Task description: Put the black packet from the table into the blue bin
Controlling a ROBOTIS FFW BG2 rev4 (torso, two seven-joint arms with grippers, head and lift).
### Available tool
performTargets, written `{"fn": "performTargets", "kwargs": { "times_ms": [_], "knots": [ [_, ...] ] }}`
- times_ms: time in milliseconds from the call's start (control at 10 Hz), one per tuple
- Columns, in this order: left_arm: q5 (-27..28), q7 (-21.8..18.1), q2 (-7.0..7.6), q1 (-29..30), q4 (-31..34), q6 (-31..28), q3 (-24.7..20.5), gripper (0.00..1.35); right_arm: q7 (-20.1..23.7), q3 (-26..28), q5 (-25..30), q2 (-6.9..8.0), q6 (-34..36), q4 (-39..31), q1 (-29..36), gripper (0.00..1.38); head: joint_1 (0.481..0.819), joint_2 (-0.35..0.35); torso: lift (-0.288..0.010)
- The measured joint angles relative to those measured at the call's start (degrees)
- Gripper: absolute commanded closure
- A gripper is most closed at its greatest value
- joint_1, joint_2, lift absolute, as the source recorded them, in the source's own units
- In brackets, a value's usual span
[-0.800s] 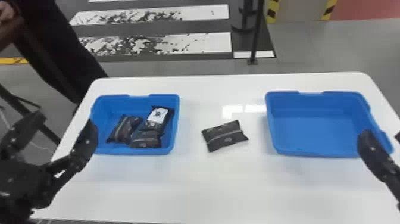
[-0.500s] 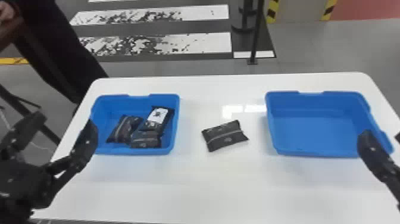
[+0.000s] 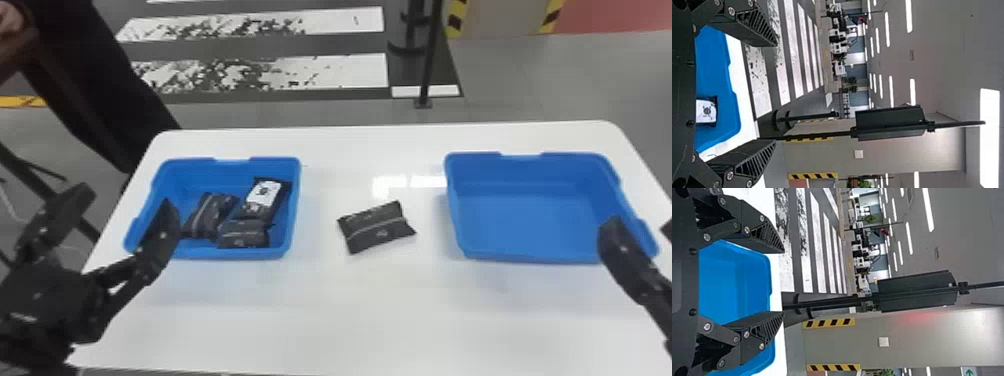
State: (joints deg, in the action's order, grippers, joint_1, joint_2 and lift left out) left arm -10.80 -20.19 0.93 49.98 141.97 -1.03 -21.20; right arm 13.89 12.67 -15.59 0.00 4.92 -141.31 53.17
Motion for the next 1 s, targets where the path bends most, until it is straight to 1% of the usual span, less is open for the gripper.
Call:
{"fn": "performTargets", "kwargs": {
  "times_ms": [100,200,300,400,500,700,800,900,1000],
  "knots": [
    [0.4,-0.2,1.52,-1.4,-0.5,-2.1,2.3,0.16,0.0,0.0,0.0,0.0,0.0,0.0,0.0,0.51,0.695,0.036,-0.11],
    [1.0,-0.7,3.57,-3.9,-1.6,-4.8,5.6,0.16,0.0,0.0,-0.1,0.0,0.0,0.1,0.0,0.51,0.695,0.017,-0.11],
    [1.6,-1.9,5.66,-7.9,-3.9,-7.5,9.5,0.16,0.0,0.0,-0.1,0.0,0.0,0.1,0.0,0.51,0.695,-0.036,-0.11],
    [2.9,-3.6,7.07,-12.7,-6.6,-10.6,13.0,0.16,0.0,-0.1,-0.1,0.0,0.0,0.2,-0.2,0.51,0.695,-0.092,-0.11],
    [5.2,-5.6,7.43,-17.4,-9.4,-13.7,15.5,0.16,0.0,-0.1,-0.2,0.0,0.0,0.4,-0.3,0.51,0.695,-0.125,-0.11],
    [12.7,-9.2,6.3,-26.3,-16.2,-17.9,18.6,0.16,0.0,-0.2,-0.5,0.0,0.0,0.6,-0.3,0.51,0.695,-0.144,-0.11],
    [16.3,-10.8,5.83,-31.0,-20.9,-18.8,20.3,0.16,0.0,-0.2,-0.7,0.0,0.0,0.7,-0.3,0.51,0.695,-0.151,-0.11],
    [18.9,-11.6,5.75,-35.2,-25.6,-19.1,22.8,0.16,0.0,-0.2,-0.8,0.0,0.0,0.8,-0.3,0.51,0.695,-0.171,-0.11],
    [20.3,-11.7,5.89,-38.7,-30.1,-19.4,25.6,0.15,0.0,-0.2,-0.9,0.0,0.0,0.8,-0.3,0.51,0.695,-0.183,-0.11]
  ]
}}
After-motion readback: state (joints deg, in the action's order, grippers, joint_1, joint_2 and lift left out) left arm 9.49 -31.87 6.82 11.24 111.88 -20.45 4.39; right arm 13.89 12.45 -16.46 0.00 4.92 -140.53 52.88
